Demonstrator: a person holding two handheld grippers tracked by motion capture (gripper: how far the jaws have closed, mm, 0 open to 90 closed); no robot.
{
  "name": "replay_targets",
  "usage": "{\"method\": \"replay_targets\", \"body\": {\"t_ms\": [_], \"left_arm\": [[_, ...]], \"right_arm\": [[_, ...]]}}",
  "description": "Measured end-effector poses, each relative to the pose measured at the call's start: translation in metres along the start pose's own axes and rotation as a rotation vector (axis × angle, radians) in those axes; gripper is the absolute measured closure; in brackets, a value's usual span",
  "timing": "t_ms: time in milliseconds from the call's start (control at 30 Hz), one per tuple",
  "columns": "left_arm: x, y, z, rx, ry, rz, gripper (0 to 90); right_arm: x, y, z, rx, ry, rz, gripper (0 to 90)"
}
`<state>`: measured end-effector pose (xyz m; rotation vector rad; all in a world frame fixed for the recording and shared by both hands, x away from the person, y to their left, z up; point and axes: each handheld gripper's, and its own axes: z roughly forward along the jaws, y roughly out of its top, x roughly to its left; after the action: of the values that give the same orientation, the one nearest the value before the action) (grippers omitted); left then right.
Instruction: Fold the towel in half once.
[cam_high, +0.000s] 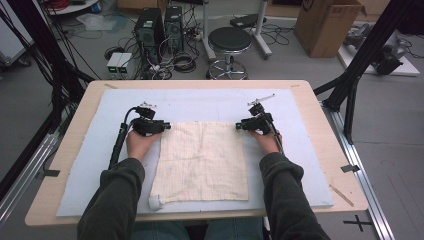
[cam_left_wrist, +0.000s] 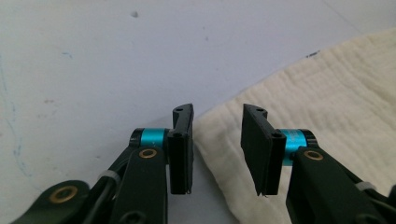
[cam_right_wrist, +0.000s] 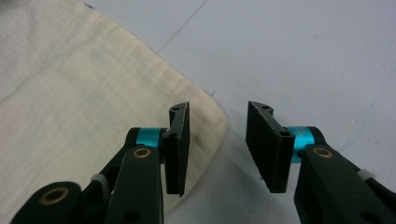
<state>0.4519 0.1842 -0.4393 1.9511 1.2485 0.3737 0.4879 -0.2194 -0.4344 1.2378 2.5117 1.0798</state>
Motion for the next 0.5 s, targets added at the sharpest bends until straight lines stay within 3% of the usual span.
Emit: {"method": "replay_targets", "body": {"t_ms": [200,267,300,367,500], "left_arm": [[-0.0033,-0.0006,0.0022,0.001,0.024,0.019,75.2],[-0.0031,-0.0006,0.0019,0.003,0.016,0.019,82.2],[-0.0031,-0.0006,0.0019,0.003,0.016,0.019,84.1],[-0.0042,-0.0002,0.0009,0.010,0.013,0.044,85.7],[-0.0040,0.0009,-0.0022,-0.001,0.013,0.043,86.9]], "right_arm": [[-0.0018,-0.0010,0.0004,-0.011,0.003,0.019,66.6],[0.0004,-0.0004,0.0019,-0.001,0.021,-0.001,74.7],[0.0004,-0.0004,0.0019,-0.001,0.021,-0.001,74.7],[0.0049,0.0009,0.0036,0.010,0.027,-0.021,83.7],[0.0070,0.0033,0.0008,0.002,0.039,-0.030,85.9]]}}
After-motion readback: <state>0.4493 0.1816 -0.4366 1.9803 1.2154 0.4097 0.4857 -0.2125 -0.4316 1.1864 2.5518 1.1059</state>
